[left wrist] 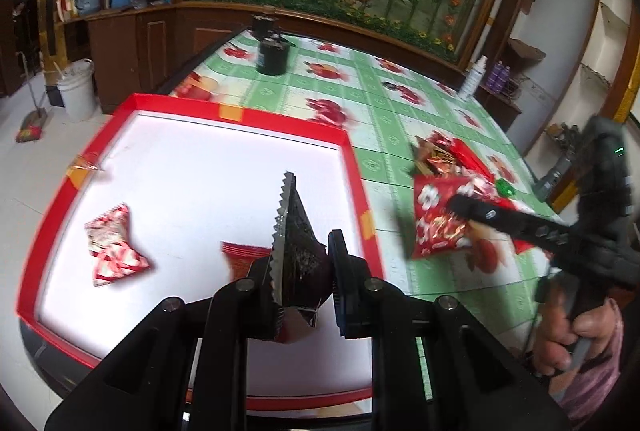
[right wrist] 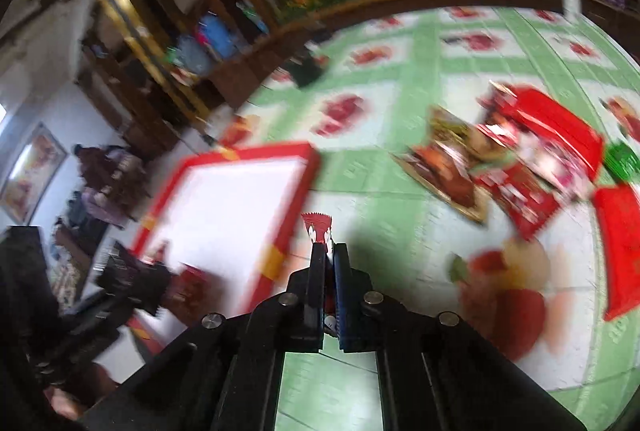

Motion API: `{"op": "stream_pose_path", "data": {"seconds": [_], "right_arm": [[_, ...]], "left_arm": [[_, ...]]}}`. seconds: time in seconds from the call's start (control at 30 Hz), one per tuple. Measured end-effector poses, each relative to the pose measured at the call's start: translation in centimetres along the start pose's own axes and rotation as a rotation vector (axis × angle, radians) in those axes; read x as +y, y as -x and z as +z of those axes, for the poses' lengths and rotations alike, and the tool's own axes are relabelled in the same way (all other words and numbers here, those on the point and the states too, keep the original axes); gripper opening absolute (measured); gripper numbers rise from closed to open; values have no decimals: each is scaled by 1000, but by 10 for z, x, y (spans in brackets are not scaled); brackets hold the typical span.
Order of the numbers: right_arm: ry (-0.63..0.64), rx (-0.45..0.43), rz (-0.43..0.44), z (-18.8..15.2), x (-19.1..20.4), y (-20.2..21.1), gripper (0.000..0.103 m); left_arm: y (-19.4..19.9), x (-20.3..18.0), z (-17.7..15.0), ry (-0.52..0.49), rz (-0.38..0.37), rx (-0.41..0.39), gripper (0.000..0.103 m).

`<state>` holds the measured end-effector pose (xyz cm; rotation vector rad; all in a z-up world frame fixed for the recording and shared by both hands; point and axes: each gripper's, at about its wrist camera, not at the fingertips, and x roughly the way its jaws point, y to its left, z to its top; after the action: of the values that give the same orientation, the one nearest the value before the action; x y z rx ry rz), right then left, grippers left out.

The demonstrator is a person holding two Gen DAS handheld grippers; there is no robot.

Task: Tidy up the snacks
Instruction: 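Carry both packets over the tray and release them inside, then grasp the brown black-sesame bag with the left gripper while the right grasps the red rectangular packet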

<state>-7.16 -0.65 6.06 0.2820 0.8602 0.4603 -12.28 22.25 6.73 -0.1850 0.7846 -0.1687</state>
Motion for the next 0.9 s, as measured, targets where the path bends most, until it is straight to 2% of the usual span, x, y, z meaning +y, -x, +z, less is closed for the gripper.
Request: {"op": "stream_pose_path", "data": {"seconds": [0.07,0.17,0.33,0.4,0.47,0.53,0.57,0.67,0.77,0.9], "right_arm": [[20,-19,67,5,16,0,3],[53,4,154,10,45,-12,3],[104,71,202,-2,80,-43,4],[96,103,231,-7,86,-50,8],[88,103,233,-8,85,-48,10],[81,86,236,-6,79,-43,23],[73,65,231,-4,73,-37,32],[59,-18,172,2,48,-15,37],[33,-63,89,5,12,3,49],[-51,-125,-60,6,-56,38,51]], "left_arm": [[2,7,2,11,32,-10,17],[1,17,2,20,105,-11,17],[-4,24,-2,26,153,14,17],[-5,23,-2,21,166,16,18],[-4,24,0,23,184,18,34],[-1,23,2,38,207,-5,68],[1,24,3,40,216,-17,72],[9,13,6,8,225,-67,74],[6,-2,8,-32,186,-66,74],[-10,-30,5,-92,141,-18,75]]}}
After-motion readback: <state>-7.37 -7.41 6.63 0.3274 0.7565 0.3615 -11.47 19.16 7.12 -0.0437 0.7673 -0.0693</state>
